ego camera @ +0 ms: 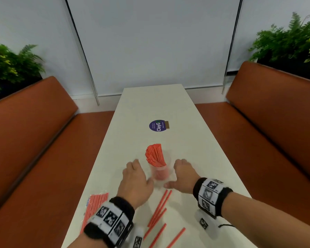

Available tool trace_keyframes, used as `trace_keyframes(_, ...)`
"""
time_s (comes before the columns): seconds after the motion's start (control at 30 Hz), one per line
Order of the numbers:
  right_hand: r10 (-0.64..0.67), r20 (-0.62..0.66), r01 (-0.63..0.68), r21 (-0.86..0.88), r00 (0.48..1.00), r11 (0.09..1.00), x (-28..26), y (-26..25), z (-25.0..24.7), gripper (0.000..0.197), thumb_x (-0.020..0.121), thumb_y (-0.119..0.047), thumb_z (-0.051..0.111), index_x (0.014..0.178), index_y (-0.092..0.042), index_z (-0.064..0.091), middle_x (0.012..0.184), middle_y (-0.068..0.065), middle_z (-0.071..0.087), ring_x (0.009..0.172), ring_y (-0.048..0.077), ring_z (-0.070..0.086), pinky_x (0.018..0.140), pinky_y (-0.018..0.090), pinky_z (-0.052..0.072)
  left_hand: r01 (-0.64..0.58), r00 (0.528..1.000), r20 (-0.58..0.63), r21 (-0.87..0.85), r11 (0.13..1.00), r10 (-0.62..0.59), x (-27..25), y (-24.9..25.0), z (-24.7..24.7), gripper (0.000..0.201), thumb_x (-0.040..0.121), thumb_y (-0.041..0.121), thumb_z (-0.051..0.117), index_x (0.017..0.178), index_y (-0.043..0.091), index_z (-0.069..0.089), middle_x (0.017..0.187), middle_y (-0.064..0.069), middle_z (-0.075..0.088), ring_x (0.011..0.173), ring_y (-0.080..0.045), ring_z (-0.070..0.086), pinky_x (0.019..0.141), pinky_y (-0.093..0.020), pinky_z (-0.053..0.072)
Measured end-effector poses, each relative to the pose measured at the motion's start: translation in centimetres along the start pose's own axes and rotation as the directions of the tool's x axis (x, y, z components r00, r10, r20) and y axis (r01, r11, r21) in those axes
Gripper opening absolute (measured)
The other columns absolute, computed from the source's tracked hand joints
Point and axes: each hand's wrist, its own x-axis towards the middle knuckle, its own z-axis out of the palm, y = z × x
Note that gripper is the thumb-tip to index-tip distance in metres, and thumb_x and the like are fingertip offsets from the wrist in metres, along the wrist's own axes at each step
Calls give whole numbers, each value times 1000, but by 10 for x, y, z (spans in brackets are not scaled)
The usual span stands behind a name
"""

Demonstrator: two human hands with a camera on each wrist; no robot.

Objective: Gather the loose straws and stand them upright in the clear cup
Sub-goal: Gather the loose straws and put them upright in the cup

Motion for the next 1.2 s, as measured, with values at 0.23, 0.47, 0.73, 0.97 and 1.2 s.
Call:
trace_keyframes(0.23, -441, 505, 596, -195, 742, 779, -51, -13, 40, 112, 66, -52, 76, 147, -10, 11, 158, 11, 8, 144, 29, 7, 117, 49, 8, 95, 856, 461, 304, 948, -233, -78, -18, 38, 76, 75, 38, 68, 134, 13, 28, 134, -6, 31, 122, -23, 47, 102, -34, 39)
trace_keyframes(0.47, -589, 427, 722, -304, 686, 621, -67, -8, 68, 41, 77, -24, 70, 111, -6, 56, 111, 19, 56, 99, 37, 51, 88, 48, 46, 30, 893, 393, 429, 903, -217, -91, -36, 56, 67, 80, 24, 61, 136, 11, 27, 137, -8, 26, 127, -27, 26, 103, -35, 37)
trace_keyframes(0.73, -532, 494, 721, -552, 688, 419, -75, 6, 78, 13, 63, -32, 73, 63, -27, 61, 60, -11, 59, 54, 7, 54, 42, 13, 41, 41, 942, 304, 320, 946, -144, -74, -55, 38, 64, 87, 54, 44, 136, 13, 33, 135, -7, 35, 126, -25, 27, 108, -36, 34)
trace_keyframes(0.97, -375, 411, 555, -665, 831, 500, -77, 5, 94, 15, 68, -33, 48, 60, -28, 59, 56, -12, 56, 49, 8, 51, 44, 21, 19, -20, 917, 377, 369, 929, -130, -63, -45, 51, 48, 91, 42, 41, 129, 12, 40, 131, -8, 38, 121, -27, 30, 106, -35, 34)
trace_keyframes(1.2, -351, 424, 530, -445, 835, 722, -67, -12, 49, 27, 94, -10, 34, 115, 4, 43, 112, 32, 52, 101, 41, 52, 78, 47, 42, -35, 902, 432, 111, 993, -16, -48, -34, 65, 34, 94, 33, 41, 123, 19, 51, 126, -9, 50, 119, -26, 46, 103, -35, 39)
